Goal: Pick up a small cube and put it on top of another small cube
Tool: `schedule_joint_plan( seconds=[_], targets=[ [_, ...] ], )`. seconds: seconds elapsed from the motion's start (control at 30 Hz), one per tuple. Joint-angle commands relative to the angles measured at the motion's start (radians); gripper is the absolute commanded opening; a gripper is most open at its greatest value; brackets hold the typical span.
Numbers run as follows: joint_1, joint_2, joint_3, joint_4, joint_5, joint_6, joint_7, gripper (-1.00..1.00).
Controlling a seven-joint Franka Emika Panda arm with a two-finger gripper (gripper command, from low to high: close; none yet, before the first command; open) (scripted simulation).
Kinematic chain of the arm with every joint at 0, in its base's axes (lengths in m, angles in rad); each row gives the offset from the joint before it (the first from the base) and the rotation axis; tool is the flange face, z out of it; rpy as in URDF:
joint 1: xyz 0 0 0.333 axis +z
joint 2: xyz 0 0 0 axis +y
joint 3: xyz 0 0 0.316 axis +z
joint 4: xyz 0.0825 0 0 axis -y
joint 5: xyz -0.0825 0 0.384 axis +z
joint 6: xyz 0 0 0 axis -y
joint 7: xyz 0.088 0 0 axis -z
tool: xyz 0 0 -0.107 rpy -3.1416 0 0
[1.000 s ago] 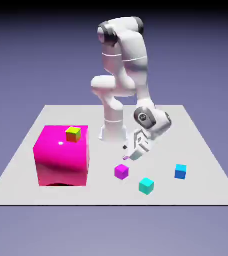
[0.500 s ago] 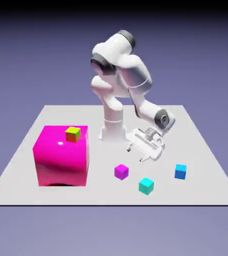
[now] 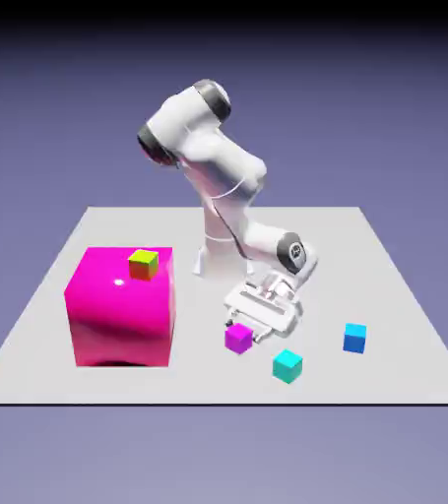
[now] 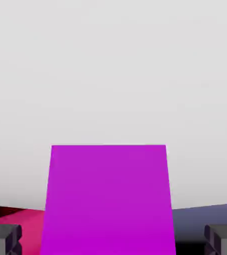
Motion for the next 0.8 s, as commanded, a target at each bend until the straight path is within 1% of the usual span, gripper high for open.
schedule_joint_plan(
  seconds=[0.0,0.2,0.77],
  targets=[
    [0.000,0.000,0.000,0.000,0.000,0.000,0.000,-1.00],
    [-0.031,-0.055,0.215,-0.078,0.197,-0.044,0.010,-1.00],
    [0.296,0.057,0.125,0.539,0.641,-0.189,-0.038,-1.00]
  ],
)
